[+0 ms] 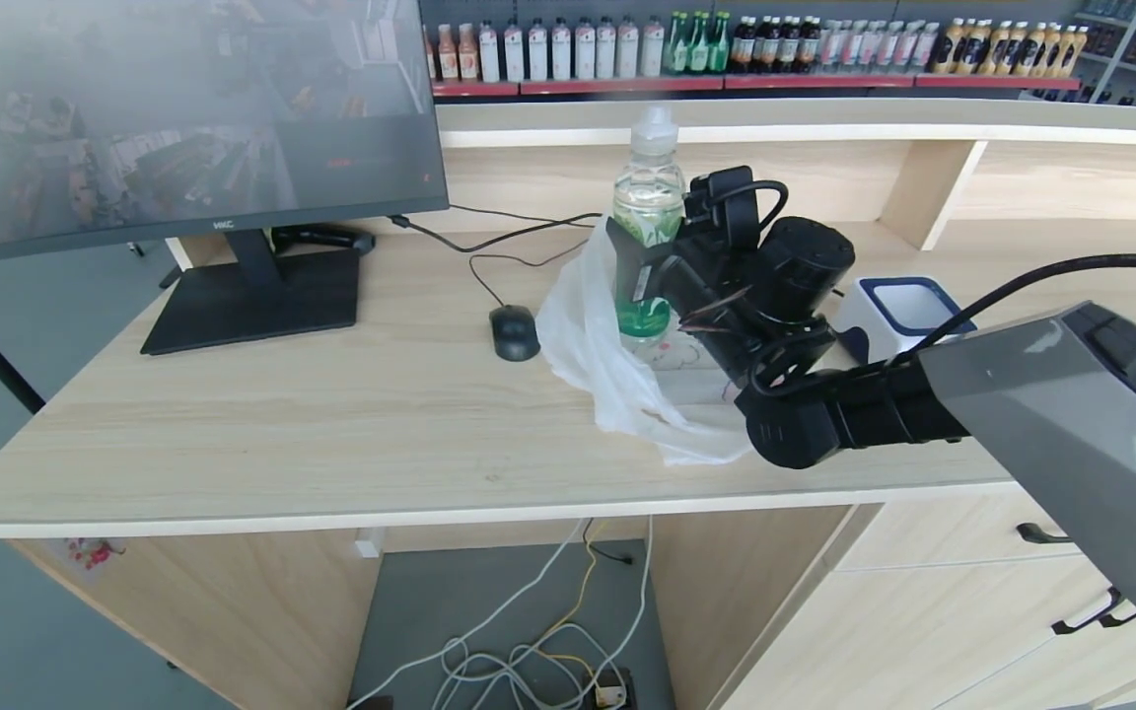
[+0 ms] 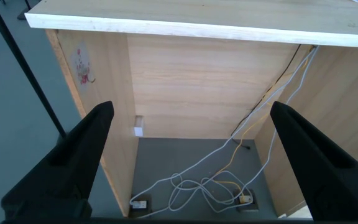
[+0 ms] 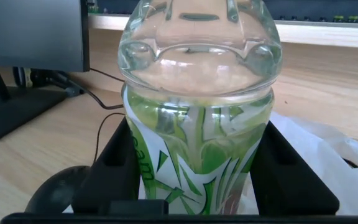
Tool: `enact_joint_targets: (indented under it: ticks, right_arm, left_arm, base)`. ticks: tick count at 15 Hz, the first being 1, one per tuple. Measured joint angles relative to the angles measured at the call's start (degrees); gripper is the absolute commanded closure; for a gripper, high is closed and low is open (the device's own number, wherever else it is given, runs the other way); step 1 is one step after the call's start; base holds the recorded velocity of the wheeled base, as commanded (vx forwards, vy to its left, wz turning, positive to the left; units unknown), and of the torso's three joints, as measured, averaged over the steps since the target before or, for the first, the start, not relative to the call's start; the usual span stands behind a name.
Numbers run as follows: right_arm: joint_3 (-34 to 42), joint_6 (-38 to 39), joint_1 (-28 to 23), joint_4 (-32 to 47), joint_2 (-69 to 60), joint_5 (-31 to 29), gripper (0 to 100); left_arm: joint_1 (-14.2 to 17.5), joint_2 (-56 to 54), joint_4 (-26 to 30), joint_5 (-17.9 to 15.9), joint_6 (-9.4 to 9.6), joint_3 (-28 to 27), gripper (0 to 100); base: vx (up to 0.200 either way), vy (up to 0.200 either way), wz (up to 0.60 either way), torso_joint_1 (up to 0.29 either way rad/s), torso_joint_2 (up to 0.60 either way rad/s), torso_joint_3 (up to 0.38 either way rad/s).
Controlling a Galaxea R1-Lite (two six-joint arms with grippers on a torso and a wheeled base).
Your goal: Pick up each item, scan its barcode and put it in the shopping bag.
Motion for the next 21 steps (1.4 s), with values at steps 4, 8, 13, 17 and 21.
enact_joint_targets:
  ticks: [4, 8, 13, 17, 21]
  right_arm:
    - [-0.04, 0.02, -0.06, -0.05, 0.62, -0.01, 100]
    - [0.09, 0.0, 0.16, -0.54, 1.32, -0.06, 100]
    - [0.3, -0.22, 0.27, -0.27, 1.89, 0.13, 100]
    - [0.46, -0.24, 0.2, -0.21, 2.23, 1.28, 100]
    - [0.63, -0.2, 0.16, -0.13, 2.73, 1.39, 100]
  left_arm:
    - [0.02, 0.0, 0.0, 0.0, 0.0, 0.0, 0]
    - [0.02, 0.0, -0.02, 0.02, 0.0, 0.0, 0]
    - [0.02, 0.0, 0.0, 0.0, 0.0, 0.0, 0]
    - [0.02, 0.0, 0.0, 0.0, 0.02, 0.0, 0]
    - [0.05, 0.0, -0.02, 0.0, 0.02, 0.0, 0]
  base:
    - [0.0, 0.0, 0.0, 0.0, 0.0, 0.0]
    - [0.0, 0.0, 0.0, 0.0, 0.0, 0.0]
    - [0.0, 0.0, 0.0, 0.0, 0.0, 0.0]
    - [0.0, 0.0, 0.0, 0.0, 0.0, 0.0]
    - [0.0, 0.0, 0.0, 0.0, 0.0, 0.0]
